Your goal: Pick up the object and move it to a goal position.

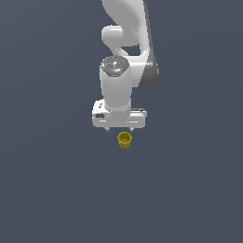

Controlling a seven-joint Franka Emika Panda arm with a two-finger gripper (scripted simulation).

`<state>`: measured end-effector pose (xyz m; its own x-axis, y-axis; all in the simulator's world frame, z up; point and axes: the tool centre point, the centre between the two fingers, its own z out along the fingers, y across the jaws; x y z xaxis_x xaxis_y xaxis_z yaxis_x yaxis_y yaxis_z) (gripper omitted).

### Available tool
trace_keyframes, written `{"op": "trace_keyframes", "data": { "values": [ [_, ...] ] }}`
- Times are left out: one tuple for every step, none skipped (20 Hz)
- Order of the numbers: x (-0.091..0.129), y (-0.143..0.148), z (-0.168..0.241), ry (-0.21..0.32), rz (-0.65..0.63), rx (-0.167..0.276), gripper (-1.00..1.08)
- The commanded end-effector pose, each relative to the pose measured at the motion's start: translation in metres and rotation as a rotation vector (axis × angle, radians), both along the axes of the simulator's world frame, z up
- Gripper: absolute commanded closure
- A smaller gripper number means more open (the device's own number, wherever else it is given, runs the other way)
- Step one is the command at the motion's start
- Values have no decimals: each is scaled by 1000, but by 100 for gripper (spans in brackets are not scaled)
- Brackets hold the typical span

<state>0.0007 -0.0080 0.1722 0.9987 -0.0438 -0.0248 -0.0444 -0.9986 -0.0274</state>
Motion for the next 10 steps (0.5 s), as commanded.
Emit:
{"op": "trace_keyframes", "data": {
  "values": [
    [0,0,0,0,0,0,-92],
    [0,0,0,0,0,0,-92],
    [1,0,1,-2,2,-1,-92],
    [2,0,2,-5,4,-3,-92],
    [3,-1,3,-8,7,-5,-92],
    [4,-1,5,-13,10,-8,-92],
    [6,-2,7,-18,14,-11,-92],
    [7,-2,8,-22,16,-14,-92],
    [8,-3,10,-25,18,-16,-92],
    [9,-3,11,-27,18,-17,-92]
  ]
}}
